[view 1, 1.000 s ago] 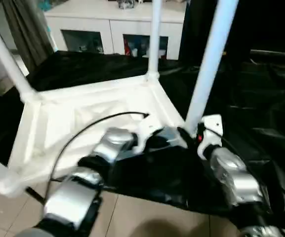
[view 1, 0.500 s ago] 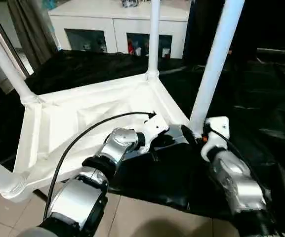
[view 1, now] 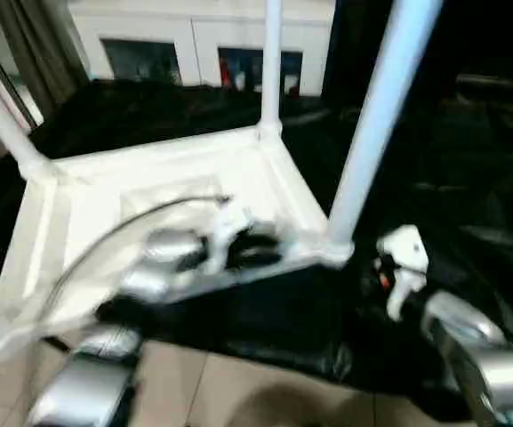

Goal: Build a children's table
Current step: Rotate leg to tighten

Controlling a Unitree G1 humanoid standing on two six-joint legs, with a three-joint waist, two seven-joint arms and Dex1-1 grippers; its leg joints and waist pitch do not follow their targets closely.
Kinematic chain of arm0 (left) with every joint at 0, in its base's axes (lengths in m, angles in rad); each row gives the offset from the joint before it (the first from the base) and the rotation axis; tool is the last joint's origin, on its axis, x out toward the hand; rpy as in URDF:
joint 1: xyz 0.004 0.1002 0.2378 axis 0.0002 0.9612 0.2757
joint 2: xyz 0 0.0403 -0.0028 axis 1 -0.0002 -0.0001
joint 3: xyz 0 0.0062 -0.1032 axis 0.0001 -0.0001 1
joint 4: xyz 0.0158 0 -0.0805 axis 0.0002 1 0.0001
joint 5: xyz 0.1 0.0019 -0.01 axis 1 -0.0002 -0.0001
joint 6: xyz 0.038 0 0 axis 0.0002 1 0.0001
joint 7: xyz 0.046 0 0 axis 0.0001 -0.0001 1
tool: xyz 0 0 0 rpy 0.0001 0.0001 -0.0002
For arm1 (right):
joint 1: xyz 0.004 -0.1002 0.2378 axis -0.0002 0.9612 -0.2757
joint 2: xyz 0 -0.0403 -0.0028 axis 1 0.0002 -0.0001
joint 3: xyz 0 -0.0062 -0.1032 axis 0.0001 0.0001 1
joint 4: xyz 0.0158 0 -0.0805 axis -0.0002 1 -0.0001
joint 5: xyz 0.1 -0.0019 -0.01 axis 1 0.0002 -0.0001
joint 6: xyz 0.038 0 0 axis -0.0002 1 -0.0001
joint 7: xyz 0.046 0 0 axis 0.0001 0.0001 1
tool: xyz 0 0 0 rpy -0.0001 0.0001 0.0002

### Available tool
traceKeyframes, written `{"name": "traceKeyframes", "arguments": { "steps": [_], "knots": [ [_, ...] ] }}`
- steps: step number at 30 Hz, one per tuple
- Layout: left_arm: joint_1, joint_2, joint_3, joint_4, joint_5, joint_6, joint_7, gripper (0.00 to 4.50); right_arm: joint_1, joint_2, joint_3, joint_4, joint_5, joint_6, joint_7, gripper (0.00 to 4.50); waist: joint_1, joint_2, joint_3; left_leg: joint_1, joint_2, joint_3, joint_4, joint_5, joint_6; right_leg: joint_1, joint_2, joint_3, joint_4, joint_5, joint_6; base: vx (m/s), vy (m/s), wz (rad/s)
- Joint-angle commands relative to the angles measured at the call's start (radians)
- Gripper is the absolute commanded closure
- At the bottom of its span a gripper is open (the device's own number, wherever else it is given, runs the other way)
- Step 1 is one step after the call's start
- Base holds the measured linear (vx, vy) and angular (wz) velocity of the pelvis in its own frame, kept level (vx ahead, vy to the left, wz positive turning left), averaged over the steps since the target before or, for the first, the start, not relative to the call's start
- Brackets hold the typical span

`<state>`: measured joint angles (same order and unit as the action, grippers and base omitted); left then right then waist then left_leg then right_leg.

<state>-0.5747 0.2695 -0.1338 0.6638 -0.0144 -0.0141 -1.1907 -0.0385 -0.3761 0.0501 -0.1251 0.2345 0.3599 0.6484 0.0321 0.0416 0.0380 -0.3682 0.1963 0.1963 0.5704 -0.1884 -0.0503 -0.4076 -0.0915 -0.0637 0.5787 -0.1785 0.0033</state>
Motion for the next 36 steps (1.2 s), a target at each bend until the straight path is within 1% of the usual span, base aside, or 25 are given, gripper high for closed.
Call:
{"name": "traceKeyframes", "arguments": {
  "steps": [1,3,4,5,7,8,9,10,11,13,14,15,16,17,18,19,21,22,23,24,25,29,33,35,36],
  "knots": [
    [0.073,0.066,-0.013,-0.206,-0.039,0.118,-0.075,2.71,0.013,-0.008,0.041,-0.062,0.023,0.041,0.032,0.16,0.007,-0.015,-0.05,0.006,0.047,-0.018,-0.067,-0.191,0.089,0.058,-0.055,0.04,-0.052,-0.174,-0.247,0.0,0.0,0.0],
    [0.149,0.134,-0.009,-0.351,-0.069,0.196,-0.103,2.7,0.023,-0.015,0.054,-0.085,0.03,0.056,0.044,0.26,0.005,-0.012,-0.05,0.013,0.048,-0.015,-0.071,-0.218,0.061,0.05,-0.052,0.042,-0.055,-0.205,-0.238,0.0,0.0,0.0],
    [0.181,0.166,-0.003,-0.405,-0.075,0.222,-0.105,2.6,0.028,-0.014,0.062,-0.094,0.038,0.061,0.053,0.33,0.006,-0.017,-0.046,0.018,0.047,-0.011,-0.07,-0.228,0.05,0.043,-0.047,0.043,-0.057,-0.207,-0.237,0.0,0.0,0.0],
    [0.187,0.171,-0.002,-0.414,-0.075,0.227,-0.104,2.31,0.03,-0.014,0.063,-0.096,0.039,0.063,0.055,0.46,0.006,-0.016,-0.046,0.016,0.046,-0.012,-0.071,-0.23,0.045,0.045,-0.047,0.043,-0.055,-0.205,-0.236,0.0,0.0,0.0],
    [0.224,0.204,0.008,-0.477,-0.086,0.269,-0.103,2.29,0.035,-0.013,0.071,-0.107,0.048,0.071,0.068,0.58,0.01,-0.014,-0.044,0.024,0.043,-0.009,-0.071,-0.246,0.036,0.038,-0.042,0.044,-0.06,-0.219,-0.227,0.0,0.0,0.0],
    [0.252,0.227,0.016,-0.525,-0.097,0.304,-0.105,2.3,0.037,-0.012,0.077,-0.115,0.056,0.077,0.077,0.7,0.013,-0.019,-0.042,0.016,0.044,-0.011,-0.074,-0.227,0.03,0.045,-0.045,0.045,-0.054,-0.208,-0.22,0.0,0.0,0.0],
    [0.276,0.247,0.029,-0.557,-0.097,0.324,-0.102,2.3,0.033,-0.001,0.082,-0.108,0.057,0.077,0.075,0.7,0.013,-0.023,-0.042,0.017,0.042,-0.008,-0.073,-0.227,0.031,0.043,-0.043,0.045,-0.056,-0.214,-0.213,0.0,0.0,0.0],
    [0.319,0.275,0.053,-0.607,-0.084,0.351,-0.087,2.0,0.019,0.025,0.09,-0.085,0.048,0.065,0.053,0.87,0.013,-0.023,-0.045,0.016,0.042,-0.01,-0.072,-0.214,0.028,0.046,-0.047,0.046,-0.051,-0.202,-0.212,0.0,0.0,0.0],
    [0.34,0.289,0.065,-0.627,-0.076,0.363,-0.078,1.87,0.005,0.047,0.092,-0.062,0.033,0.052,0.025,0.95,0.011,-0.032,-0.044,0.014,0.04,-0.01,-0.071,-0.203,0.029,0.043,-0.046,0.045,-0.053,-0.208,-0.204,0.0,0.0,0.0],
    [0.362,0.303,0.077,-0.649,-0.07,0.379,-0.069,1.89,-0.011,0.072,0.092,-0.036,0.015,0.039,-0.008,1.15,0.005,-0.027,-0.043,0.012,0.037,-0.011,-0.074,-0.199,0.022,0.043,-0.045,0.044,-0.052,-0.217,-0.202,0.0,0.0,0.0],
    [0.404,0.33,0.102,-0.684,-0.06,0.406,-0.059,1.73,-0.05,0.13,0.094,0.024,-0.014,0.005,-0.071,1.24,0.003,-0.035,-0.045,0.019,0.04,-0.012,-0.072,-0.208,0.005,0.039,-0.047,0.045,-0.049,-0.221,-0.202,0.0,0.0,0.0],
    [0.436,0.352,0.118,-0.721,-0.068,0.443,-0.053,1.55,-0.081,0.171,0.091,0.064,-0.022,-0.009,-0.112,1.32,-0.005,-0.039,-0.042,0.01,0.037,-0.012,-0.076,-0.209,0.001,0.04,-0.047,0.045,-0.049,-0.232,-0.202,0.0,0.0,0.0],
    [0.497,0.388,0.153,-0.782,-0.087,0.503,-0.051,1.43,-0.133,0.24,0.083,0.131,-0.003,-0.023,-0.144,1.38,-0.01,-0.049,-0.041,0.011,0.036,-0.013,-0.079,-0.246,-0.011,0.039,-0.044,0.044,-0.053,-0.298,-0.184,0.0,0.0,0.0],
    [0.497,0.388,0.153,-0.782,-0.087,0.503,-0.051,1.43,-0.133,0.24,0.083,0.131,-0.003,-0.023,-0.144,1.38,-0.011,-0.044,-0.043,0.015,0.037,-0.017,-0.076,-0.249,-0.015,0.037,-0.05,0.046,-0.05,-0.3,-0.187,0.0,0.0,0.0],
    [0.518,0.404,0.16,-0.809,-0.098,0.526,-0.046,1.41,-0.146,0.255,0.082,0.147,0.009,-0.023,-0.144,1.44,-0.011,-0.04,-0.04,0.021,0.035,-0.013,-0.075,-0.246,-0.016,0.03,-0.041,0.05,-0.055,-0.279,-0.185,0.0,0.0,0.0],
    [0.551,0.424,0.182,-0.846,-0.119,0.566,-0.039,1.25,-0.175,0.281,0.074,0.187,0.014,-0.038,-0.164,1.66,-0.012,-0.05,-0.041,0.025,0.038,-0.011,-0.073,-0.245,-0.018,0.029,-0.039,0.05,-0.047,-0.23,-0.2,0.0,0.0,0.0],
    [0.586,0.447,0.205,-0.874,-0.133,0.592,-0.037,1.1,-0.207,0.313,0.056,0.236,0.021,-0.055,-0.193,1.75,-0.006,-0.048,-0.038,0.024,0.037,-0.012,-0.077,-0.253,-0.021,0.029,-0.037,0.049,-0.043,-0.225,-0.206,0.0,0.0,0.0],
    [0.627,0.464,0.252,-0.898,-0.148,0.608,-0.032,1.0,-0.253,0.358,0.016,0.316,0.031,-0.084,-0.241,1.81,-0.003,-0.051,-0.038,0.03,0.036,-0.01,-0.076,-0.271,-0.034,0.024,-0.036,0.051,-0.044,-0.23,-0.202,0.0,0.0,0.0],
    [0.63,0.464,0.256,-0.899,-0.149,0.608,-0.031,1.0,-0.257,0.362,0.012,0.323,0.032,-0.086,-0.246,1.87,-0.005,-0.051,-0.036,0.024,0.035,-0.013,-0.08,-0.274,-0.038,0.029,-0.036,0.05,-0.044,-0.237,-0.2,0.0,0.0,0.0],
    [0.636,0.464,0.267,-0.901,-0.153,0.607,-0.027,0.94,-0.264,0.37,0.001,0.336,0.035,-0.092,-0.258,1.98,-0.004,-0.059,-0.036,0.026,0.034,-0.01,-0.08,-0.283,-0.039,0.028,-0.033,0.05,-0.047,-0.251,-0.193,0.0,0.0,0.0],
    [0.643,0.465,0.278,-0.91,-0.158,0.613,-0.022,0.79,-0.275,0.381,-0.013,0.357,0.033,-0.102,-0.276,2.1,0.001,-0.053,-0.037,0.034,0.036,-0.011,-0.078,-0.292,-0.047,0.024,-0.035,0.051,-0.046,-0.248,-0.189,0.0,0.0,0.0],
    [0.683,0.469,0.306,-0.94,-0.157,0.631,0.001,0.53,-0.311,0.405,-0.078,0.426,0.033,-0.144,-0.359,2.4,0.0,-0.058,-0.038,0.029,0.033,-0.014,-0.081,-0.292,-0.064,0.032,-0.034,0.05,-0.042,-0.229,-0.172,0.0,0.0,0.0],
    [0.713,0.479,0.317,-0.944,-0.154,0.626,0.034,0.17,-0.341,0.41,-0.153,0.475,0.054,-0.187,-0.444,2.74,-0.002,-0.06,-0.039,0.033,0.03,-0.011,-0.078,-0.292,-0.064,0.029,-0.03,0.052,-0.042,-0.213,-0.162,0.0,0.0,0.0],
    [0.716,0.479,0.322,-0.935,-0.155,0.611,0.059,0.03,-0.357,0.402,-0.199,0.51,0.053,-0.23,-0.495,2.96,0.002,-0.056,-0.042,0.035,0.029,-0.01,-0.076,-0.282,-0.067,0.029,-0.028,0.05,-0.04,-0.19,-0.162,0.0,0.0,0.0],
    [0.704,0.477,0.323,-0.925,-0.153,0.603,0.074,0.01,-0.37,0.391,-0.248,0.54,0.057,-0.271,-0.545,3.01,0.005,-0.046,-0.042,0.038,0.029,-0.011,-0.075,-0.282,-0.071,0.027,-0.029,0.05,-0.039,-0.181,-0.164,0.0,0.0,0.0]
  ]
}}
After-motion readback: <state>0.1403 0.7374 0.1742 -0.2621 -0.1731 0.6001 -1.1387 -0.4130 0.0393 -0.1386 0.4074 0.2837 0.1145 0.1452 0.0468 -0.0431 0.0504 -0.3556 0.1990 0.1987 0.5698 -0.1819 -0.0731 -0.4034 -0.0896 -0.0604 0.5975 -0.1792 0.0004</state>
